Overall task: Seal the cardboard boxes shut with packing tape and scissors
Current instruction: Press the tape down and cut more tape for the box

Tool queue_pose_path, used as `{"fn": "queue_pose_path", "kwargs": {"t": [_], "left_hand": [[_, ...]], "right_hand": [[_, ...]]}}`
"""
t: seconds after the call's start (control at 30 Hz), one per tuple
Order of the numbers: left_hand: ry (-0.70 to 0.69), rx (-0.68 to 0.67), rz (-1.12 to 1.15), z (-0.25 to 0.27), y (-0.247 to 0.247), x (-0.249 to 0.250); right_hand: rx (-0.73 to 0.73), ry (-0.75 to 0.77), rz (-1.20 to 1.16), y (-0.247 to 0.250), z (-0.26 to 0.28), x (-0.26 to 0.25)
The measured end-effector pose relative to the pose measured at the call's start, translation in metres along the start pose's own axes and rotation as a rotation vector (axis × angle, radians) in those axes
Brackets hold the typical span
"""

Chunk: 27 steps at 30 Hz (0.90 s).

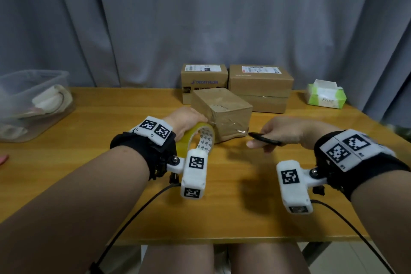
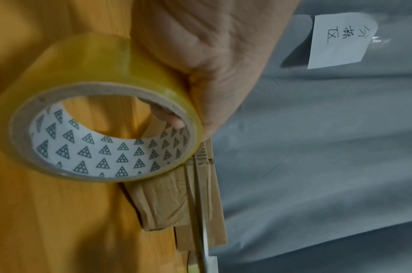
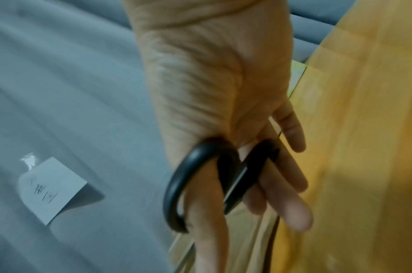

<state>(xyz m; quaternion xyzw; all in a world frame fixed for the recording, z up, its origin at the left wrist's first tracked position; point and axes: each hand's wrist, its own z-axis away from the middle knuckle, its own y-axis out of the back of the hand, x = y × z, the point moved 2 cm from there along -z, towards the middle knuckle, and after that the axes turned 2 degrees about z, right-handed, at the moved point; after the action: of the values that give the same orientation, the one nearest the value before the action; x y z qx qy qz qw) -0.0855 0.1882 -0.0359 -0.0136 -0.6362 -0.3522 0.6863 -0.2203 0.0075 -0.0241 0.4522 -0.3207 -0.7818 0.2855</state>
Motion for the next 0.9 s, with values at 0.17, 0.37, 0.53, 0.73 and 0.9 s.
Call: {"fn": "queue_pose_path", "kwargs": {"t": [0.17,0.37,0.53,0.73,0.9], "left_hand": [[0.018,0.006,-0.002,0.002,0.008,-0.003],[-0.037,-0.043,0.0,0.006,0.005,-0.005],[-0.115,-0.026,-0.131,0.001,0.021,-0.019],[-0.094,-0.039,-0.155,0.0,0.03,-0.028],[-0.036,-0.05,-0.063,-0.004,0.023,-0.028]], "right_hand": [[0.373,0.178,-0.286,0.006,-0.003,-0.003],[0.79,0.231,-0.067,-0.027,-0.047,-0.054],[0.768,0.311,-0.09,-0.051,-0.076,-0.063],[0.594,0.442,-0.169,-0.041,-0.084,-0.061],[0.705,0.421,-0.085,-0.024,-0.066,-0.056]]}}
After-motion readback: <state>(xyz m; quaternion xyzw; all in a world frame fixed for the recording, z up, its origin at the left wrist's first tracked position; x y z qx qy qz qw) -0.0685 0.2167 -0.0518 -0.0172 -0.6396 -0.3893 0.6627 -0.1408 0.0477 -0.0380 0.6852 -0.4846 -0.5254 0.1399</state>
